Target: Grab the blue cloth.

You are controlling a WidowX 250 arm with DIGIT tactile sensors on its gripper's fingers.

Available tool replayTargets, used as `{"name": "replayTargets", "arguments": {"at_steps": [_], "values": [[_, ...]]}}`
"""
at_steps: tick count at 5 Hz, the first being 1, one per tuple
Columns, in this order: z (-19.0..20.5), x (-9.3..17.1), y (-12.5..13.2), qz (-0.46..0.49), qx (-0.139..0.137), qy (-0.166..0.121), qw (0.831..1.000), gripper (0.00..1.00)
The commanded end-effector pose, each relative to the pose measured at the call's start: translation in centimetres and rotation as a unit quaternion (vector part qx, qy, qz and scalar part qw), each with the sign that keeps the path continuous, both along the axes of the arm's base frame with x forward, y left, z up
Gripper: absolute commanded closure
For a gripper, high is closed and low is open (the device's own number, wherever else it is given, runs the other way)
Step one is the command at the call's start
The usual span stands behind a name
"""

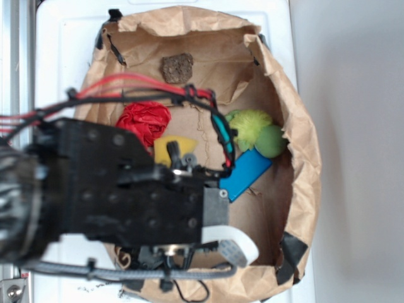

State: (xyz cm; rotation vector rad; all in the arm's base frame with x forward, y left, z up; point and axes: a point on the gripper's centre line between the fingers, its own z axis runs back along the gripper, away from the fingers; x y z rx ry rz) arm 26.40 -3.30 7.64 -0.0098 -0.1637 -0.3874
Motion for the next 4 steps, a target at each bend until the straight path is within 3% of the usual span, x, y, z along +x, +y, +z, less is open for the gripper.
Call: {"name": "replayTargets", "arguments": {"at_steps": [1, 4], "values": [[5.1, 0.7, 1.4, 0.065, 0.029, -0.077, 0.994, 1.0], [8.6, 1.6, 2.0, 0.159, 0.058, -0.07, 0.983, 1.0]]}}
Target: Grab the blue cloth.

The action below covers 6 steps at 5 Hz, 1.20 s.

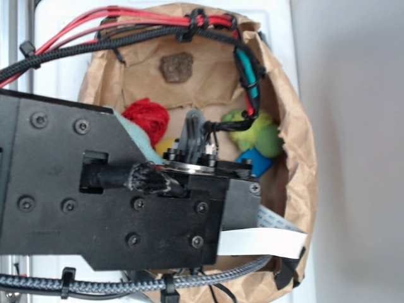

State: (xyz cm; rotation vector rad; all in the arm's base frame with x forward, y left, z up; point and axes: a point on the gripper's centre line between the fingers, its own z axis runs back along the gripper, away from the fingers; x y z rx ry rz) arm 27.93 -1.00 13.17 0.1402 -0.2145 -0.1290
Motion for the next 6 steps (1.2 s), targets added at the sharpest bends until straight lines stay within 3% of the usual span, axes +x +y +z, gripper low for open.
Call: {"name": "replayTargets", "arguments": {"at_steps": [1, 3, 6], "values": [[3.8, 0.2, 0.2, 0.04, -0.008, -0.03, 0.999, 1.0], [5.2, 0.2, 1.5, 0.051, -0.034, -0.008, 0.998, 1.0], [5.0, 0.2, 1.7, 0.067, -0.02, -0.016, 0.997, 1.0]]}}
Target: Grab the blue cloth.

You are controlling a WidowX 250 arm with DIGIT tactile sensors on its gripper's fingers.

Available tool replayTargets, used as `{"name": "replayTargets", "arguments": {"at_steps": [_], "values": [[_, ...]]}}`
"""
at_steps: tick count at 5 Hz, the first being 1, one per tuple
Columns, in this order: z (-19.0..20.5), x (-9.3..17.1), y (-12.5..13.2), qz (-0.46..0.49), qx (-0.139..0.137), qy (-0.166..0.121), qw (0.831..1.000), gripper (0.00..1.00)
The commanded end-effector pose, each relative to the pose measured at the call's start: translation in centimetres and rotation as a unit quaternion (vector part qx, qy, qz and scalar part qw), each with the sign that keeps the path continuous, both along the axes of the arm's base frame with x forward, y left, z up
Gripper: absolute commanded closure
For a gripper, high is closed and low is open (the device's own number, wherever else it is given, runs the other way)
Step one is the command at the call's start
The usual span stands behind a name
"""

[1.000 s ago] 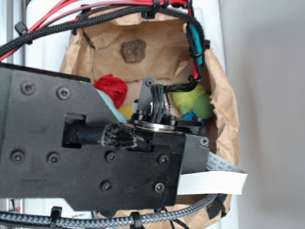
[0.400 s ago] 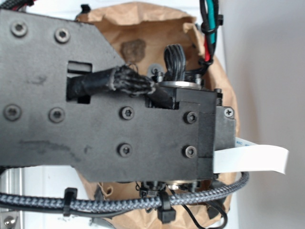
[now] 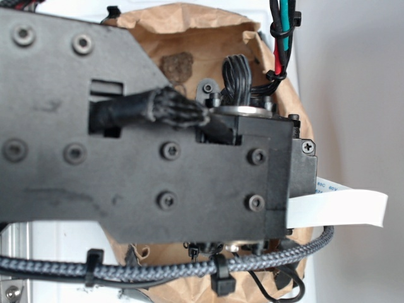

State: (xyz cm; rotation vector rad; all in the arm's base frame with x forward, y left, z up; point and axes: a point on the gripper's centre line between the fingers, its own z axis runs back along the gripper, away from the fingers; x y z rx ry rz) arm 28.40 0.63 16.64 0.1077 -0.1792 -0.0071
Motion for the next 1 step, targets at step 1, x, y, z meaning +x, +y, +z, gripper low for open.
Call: {"name": "replayTargets", "arguments": {"at_steps": [1], "values": [[1.42, -0.24, 0.02, 0.006, 0.004, -0.031, 0.999, 1.0]]}}
